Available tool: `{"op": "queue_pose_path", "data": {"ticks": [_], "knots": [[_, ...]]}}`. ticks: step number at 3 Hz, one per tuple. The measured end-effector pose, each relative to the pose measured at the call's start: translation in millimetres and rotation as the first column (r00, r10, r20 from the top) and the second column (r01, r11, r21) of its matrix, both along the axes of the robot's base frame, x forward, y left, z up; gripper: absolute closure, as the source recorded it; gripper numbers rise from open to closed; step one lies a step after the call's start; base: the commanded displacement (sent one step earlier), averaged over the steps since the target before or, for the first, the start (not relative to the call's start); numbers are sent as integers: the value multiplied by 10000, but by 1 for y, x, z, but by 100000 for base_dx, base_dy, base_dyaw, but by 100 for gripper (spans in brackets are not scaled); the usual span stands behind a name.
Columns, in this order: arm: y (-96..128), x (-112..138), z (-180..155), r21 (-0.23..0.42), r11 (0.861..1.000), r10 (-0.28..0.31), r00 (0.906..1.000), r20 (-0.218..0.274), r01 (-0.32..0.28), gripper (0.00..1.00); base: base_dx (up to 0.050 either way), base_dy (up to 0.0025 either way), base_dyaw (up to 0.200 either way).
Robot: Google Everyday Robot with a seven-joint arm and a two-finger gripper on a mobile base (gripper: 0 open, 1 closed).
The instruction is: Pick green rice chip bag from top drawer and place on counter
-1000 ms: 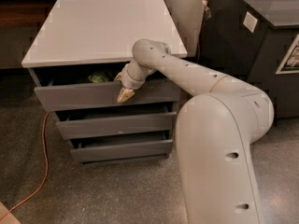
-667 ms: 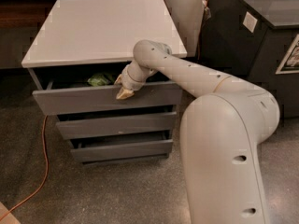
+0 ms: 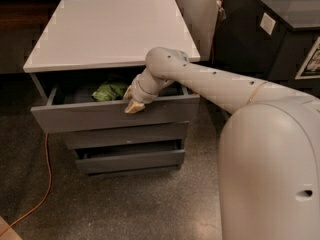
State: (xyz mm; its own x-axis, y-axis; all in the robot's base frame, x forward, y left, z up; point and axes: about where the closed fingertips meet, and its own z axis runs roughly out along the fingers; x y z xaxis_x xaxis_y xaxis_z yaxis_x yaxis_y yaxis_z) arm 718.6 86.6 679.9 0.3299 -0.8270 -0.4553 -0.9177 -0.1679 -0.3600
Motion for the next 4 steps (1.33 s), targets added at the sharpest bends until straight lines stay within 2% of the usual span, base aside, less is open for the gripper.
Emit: {"op": "queue_pose_path", "data": {"ticks": [2, 3, 4], "knots": [[11, -53, 0, 223, 9997, 70, 9994, -350, -62, 100, 0, 0, 0], [14, -70, -3, 311, 9995, 81, 9985, -539, -64, 100, 0, 0, 0], [16, -77, -5, 354, 9993, 93, 9980, -620, -71, 100, 0, 0, 0]]}}
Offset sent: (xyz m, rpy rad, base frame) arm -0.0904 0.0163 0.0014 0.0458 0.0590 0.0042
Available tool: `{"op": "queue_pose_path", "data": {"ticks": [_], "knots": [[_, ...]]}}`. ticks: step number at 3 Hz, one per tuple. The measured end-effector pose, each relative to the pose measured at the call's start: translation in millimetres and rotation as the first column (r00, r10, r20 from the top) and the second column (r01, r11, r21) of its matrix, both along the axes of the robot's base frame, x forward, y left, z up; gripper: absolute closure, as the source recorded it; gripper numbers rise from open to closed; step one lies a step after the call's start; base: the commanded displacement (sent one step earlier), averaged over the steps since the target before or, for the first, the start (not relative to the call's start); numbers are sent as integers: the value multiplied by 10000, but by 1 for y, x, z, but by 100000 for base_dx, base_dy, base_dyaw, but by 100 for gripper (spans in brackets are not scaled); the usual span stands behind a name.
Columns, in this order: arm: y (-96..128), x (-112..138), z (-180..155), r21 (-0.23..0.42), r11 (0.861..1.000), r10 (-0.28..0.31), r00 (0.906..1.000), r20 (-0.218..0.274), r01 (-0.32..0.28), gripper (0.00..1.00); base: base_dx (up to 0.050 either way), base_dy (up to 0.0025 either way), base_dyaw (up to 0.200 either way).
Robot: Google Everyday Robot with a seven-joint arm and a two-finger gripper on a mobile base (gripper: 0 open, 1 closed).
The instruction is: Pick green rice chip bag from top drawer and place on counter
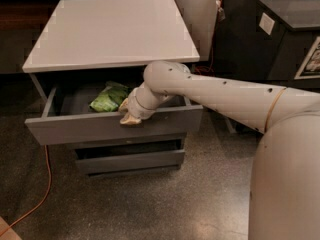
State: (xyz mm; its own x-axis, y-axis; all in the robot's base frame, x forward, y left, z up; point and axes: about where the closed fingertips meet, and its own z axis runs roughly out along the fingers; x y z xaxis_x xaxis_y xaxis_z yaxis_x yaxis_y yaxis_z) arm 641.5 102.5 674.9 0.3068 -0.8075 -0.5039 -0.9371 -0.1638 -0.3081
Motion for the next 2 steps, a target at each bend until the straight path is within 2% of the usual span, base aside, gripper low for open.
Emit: {"op": "queue_pose_path", "data": {"ticks": [2], "knots": [[0, 0, 0, 1, 10000, 0, 10000, -1, 0, 100, 0, 0, 0]]}}
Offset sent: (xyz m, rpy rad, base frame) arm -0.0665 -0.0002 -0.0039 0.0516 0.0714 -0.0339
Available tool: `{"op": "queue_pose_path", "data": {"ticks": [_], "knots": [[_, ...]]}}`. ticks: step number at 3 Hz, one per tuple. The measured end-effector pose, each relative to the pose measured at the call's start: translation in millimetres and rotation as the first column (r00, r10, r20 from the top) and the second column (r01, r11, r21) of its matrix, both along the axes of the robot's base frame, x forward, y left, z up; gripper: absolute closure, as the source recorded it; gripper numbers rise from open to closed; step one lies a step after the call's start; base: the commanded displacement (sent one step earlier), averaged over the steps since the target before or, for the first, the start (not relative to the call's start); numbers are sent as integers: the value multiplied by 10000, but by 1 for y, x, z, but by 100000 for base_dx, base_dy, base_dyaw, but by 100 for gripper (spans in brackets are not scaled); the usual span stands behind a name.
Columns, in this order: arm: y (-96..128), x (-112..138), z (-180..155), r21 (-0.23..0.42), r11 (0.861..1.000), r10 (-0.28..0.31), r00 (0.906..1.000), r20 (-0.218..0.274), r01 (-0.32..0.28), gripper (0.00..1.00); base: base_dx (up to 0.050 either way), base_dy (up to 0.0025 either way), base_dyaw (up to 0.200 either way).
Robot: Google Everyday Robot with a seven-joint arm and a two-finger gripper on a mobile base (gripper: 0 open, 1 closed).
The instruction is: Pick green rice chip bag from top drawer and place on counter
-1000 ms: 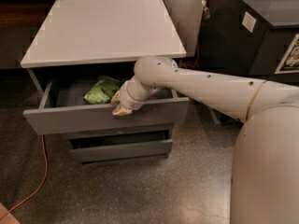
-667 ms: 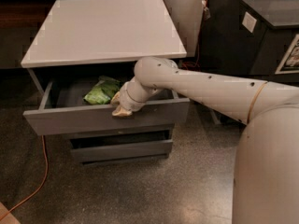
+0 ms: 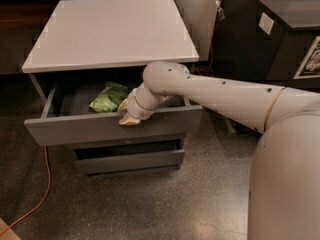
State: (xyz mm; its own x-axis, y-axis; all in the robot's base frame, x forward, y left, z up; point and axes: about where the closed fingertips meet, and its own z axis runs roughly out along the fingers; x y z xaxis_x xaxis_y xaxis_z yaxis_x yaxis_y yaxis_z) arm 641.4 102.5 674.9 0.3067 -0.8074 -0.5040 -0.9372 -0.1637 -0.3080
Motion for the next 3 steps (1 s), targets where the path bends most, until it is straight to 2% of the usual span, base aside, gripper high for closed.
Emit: {"op": "queue_pose_path", "data": {"ticks": [2, 3], "knots": [[0, 0, 0, 1, 10000, 0, 10000, -1, 0, 100, 0, 0, 0], [0, 0, 0, 2, 10000, -1, 10000, -2, 1, 82, 0, 0, 0]]}}
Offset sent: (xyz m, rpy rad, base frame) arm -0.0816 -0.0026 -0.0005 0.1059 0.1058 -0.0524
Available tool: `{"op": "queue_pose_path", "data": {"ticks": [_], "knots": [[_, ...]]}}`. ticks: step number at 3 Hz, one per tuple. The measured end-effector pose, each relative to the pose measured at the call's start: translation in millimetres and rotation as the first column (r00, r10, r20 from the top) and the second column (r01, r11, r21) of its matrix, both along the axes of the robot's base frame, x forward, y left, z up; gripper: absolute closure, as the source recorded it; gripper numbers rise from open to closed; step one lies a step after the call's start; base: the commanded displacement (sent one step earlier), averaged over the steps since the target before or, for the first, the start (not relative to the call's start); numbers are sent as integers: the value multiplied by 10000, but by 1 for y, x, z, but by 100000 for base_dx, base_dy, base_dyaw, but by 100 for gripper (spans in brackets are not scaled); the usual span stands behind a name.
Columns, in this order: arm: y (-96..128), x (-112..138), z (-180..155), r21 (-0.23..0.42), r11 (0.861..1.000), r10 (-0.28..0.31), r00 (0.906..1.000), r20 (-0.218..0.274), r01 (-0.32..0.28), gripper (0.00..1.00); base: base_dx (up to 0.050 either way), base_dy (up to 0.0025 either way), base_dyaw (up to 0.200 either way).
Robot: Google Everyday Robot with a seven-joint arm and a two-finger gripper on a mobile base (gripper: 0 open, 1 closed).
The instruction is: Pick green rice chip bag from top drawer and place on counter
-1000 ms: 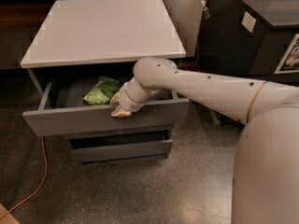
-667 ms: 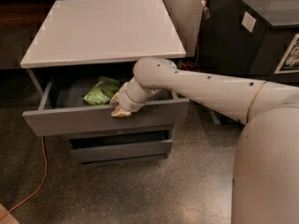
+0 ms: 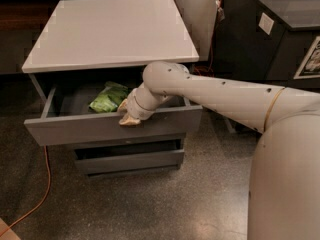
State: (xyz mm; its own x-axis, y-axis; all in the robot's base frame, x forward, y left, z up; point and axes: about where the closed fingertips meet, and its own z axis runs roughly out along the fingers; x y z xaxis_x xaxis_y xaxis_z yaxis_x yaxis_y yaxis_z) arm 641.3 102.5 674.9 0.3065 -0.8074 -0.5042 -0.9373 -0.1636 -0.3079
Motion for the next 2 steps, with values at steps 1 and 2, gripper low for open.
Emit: {"op": "queue_pose_path", "data": {"ticks": [1, 2], "knots": [[0, 0, 0, 1, 10000, -1, 10000, -1, 1, 87, 0, 0, 0], [0, 0, 0, 2, 10000, -1, 10000, -2, 1, 100, 0, 0, 0]]}}
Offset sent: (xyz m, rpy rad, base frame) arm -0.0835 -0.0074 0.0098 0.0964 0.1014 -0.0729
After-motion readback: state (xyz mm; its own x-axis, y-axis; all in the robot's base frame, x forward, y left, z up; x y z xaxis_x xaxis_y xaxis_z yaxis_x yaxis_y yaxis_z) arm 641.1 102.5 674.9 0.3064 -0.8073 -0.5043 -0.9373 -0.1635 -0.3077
